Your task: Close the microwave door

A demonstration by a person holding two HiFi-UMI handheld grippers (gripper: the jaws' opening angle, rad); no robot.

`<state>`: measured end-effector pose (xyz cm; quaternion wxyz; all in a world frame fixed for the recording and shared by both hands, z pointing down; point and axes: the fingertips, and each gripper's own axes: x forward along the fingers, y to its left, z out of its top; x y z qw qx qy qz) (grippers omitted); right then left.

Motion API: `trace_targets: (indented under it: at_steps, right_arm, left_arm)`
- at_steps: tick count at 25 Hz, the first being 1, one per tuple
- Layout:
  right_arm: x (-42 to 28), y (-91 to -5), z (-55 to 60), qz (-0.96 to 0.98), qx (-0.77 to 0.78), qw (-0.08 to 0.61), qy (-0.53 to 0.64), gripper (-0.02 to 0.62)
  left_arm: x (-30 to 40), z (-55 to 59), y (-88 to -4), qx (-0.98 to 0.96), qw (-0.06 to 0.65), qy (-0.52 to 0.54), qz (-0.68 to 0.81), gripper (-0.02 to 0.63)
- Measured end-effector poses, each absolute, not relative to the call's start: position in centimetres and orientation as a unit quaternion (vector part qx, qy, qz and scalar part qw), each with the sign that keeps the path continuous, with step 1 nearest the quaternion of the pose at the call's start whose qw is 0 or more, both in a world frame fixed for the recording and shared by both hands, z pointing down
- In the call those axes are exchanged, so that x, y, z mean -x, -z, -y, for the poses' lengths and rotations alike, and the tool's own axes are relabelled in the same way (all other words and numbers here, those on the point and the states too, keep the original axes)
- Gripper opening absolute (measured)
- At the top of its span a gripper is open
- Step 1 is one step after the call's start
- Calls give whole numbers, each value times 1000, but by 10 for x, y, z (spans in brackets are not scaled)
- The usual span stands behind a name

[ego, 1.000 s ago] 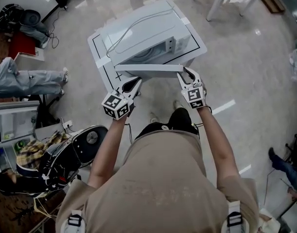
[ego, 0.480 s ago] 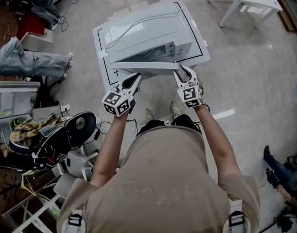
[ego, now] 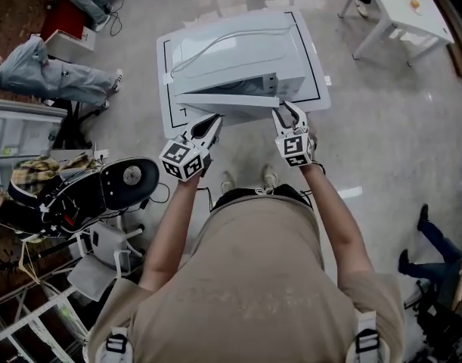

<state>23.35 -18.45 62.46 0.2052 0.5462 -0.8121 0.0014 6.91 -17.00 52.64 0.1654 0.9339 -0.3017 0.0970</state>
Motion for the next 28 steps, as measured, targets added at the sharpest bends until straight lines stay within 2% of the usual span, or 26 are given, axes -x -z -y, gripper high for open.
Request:
trace_targets:
  at_steps: [19,26,28]
  right_arm:
    - [-239,-632,227,818,-520,242,49,131]
    - [-249,-629,244,804,-529,261,77,199]
    - [-251,-629,248,802,-530,263,81,201]
  left_arm:
    - [-64,179,-528,-919,164,-82,349,6]
    - [-72,186,-523,-918,161,-80,353,6]
    - [-73,188,-522,-918,160,-79,354,6]
